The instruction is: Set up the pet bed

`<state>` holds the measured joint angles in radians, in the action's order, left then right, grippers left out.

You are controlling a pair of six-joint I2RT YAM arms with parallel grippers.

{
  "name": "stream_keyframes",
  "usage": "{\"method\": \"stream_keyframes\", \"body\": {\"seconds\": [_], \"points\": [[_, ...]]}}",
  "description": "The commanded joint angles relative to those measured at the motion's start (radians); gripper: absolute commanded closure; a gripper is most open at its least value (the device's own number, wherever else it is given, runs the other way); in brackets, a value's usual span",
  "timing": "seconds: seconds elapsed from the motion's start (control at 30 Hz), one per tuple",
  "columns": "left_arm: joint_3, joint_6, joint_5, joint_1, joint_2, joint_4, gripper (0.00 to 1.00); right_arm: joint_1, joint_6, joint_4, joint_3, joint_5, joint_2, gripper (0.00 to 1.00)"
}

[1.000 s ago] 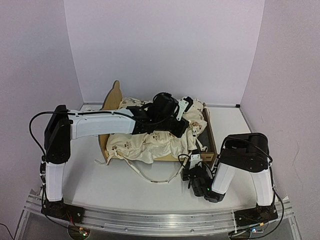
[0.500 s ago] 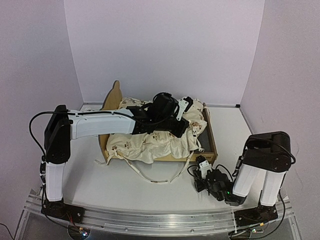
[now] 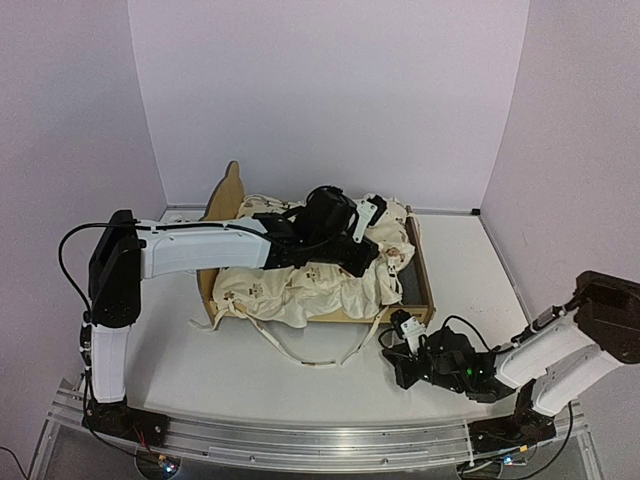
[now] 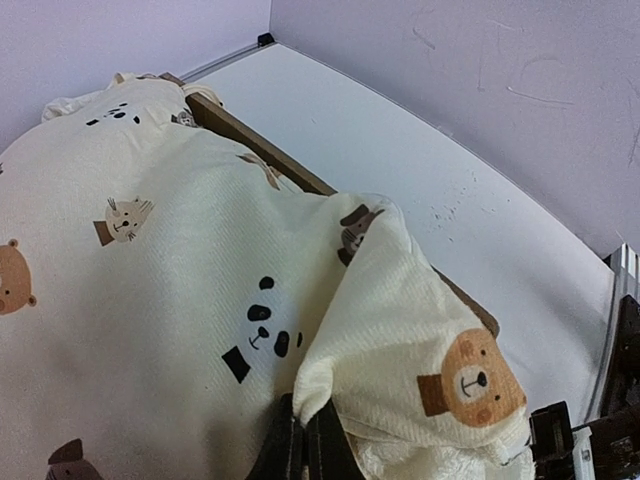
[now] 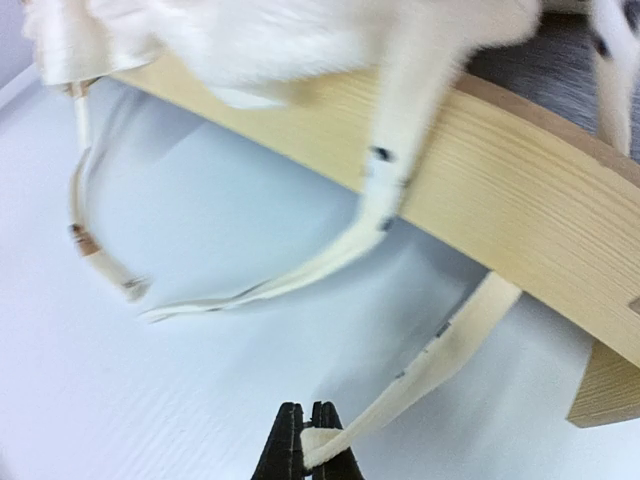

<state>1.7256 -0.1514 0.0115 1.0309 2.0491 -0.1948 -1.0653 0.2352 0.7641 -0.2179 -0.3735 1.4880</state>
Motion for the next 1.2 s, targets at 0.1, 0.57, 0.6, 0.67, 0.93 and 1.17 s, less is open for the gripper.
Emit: {"method": "stream_keyframes", "body": {"seconds": [0.1, 0.57, 0.6, 0.67, 0.93, 1.17], "points": [[0.072, -0.042, -0.081, -0.010, 0.056, -0.061, 0.96, 0.000, 0.021, -0.501, -0.067, 0.335, -0.249, 1.00], [0.202, -0.058, -0.142, 0.011, 0.146, -0.111, 0.70, 0.001, 0.325, -1.184, -0.124, 0.155, -1.012, 1.00], [0.214, -0.058, -0.145, 0.012, 0.151, -0.118, 0.67, 0.001, 0.347, -1.228, -0.127, 0.130, -1.059, 1.00], [0.236, -0.055, -0.145, 0.015, 0.163, -0.134, 0.62, 0.000, 0.381, -1.305, -0.133, 0.099, -1.143, 1.00], [0.258, -0.034, -0.131, 0.021, 0.141, -0.177, 0.38, 0.000, 0.467, -1.522, -0.209, 0.100, -1.267, 1.00], [0.224, 0.020, -0.029, 0.060, 0.072, -0.278, 0.31, 0.000, 0.578, -1.649, -0.271, -0.075, -1.044, 1.00]]}}
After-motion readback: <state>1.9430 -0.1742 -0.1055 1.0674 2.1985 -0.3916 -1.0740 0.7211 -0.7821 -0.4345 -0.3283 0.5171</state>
